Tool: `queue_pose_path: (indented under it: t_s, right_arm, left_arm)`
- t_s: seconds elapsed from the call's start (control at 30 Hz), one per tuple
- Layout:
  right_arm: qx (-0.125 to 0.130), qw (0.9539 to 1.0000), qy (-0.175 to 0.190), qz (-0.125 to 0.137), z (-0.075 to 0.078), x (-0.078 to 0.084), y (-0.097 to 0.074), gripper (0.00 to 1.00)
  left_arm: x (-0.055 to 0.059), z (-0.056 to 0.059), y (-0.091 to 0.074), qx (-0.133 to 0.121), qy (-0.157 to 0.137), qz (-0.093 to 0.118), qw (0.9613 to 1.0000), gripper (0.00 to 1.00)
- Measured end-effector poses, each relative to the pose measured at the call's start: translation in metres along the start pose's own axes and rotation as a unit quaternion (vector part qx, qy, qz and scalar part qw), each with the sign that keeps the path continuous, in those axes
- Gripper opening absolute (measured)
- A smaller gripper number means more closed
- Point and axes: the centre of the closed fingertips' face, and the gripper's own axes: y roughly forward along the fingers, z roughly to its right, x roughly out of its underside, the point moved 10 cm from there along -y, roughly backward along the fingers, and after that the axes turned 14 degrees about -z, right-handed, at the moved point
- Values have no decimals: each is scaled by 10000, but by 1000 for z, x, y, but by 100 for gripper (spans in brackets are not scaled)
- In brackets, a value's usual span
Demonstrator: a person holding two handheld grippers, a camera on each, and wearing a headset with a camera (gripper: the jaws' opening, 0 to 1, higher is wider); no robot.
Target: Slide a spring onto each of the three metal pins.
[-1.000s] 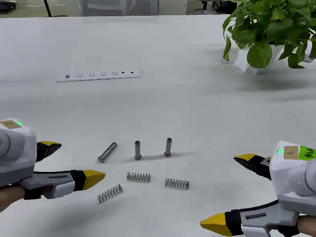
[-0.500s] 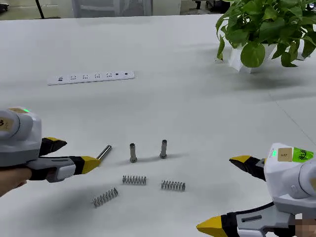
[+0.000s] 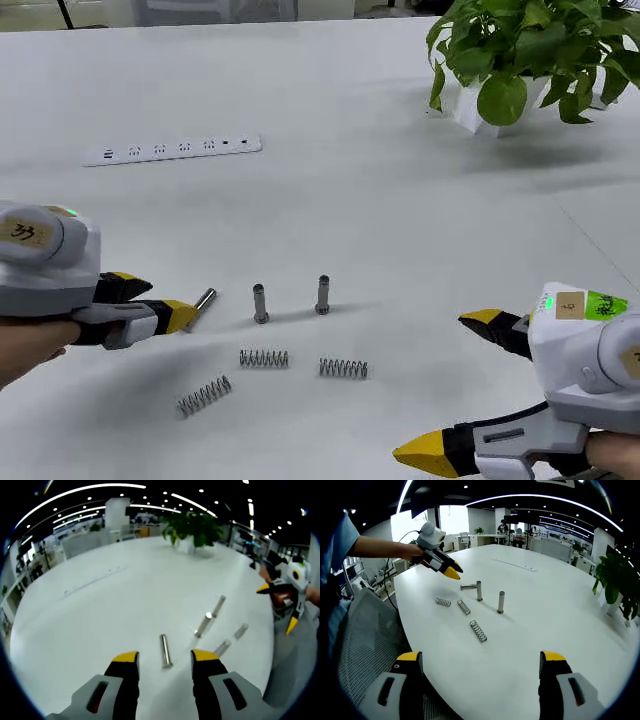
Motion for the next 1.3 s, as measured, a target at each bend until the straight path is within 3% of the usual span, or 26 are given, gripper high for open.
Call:
queue_pose_path:
  t_s: [0.6,0.7,1.2,1.3]
  right_arm:
    - [-37,10000,59,-47,-3,11,-1,97]
    - [-42,10000,54,-55,-4,11,-2,97]
    - [-18,9999,125,-42,-4,16,-4,97]
    - [-11,9999,117,-62,-4,17,-5,97]
  left_arm:
    - [-6,2,33,-142,-67,-287,9995,26]
    - [-7,2,37,-140,-36,-346,9993,19]
    - [-11,5,51,-203,-26,-527,9984,14]
    - [-15,7,53,-280,133,-582,9978,13]
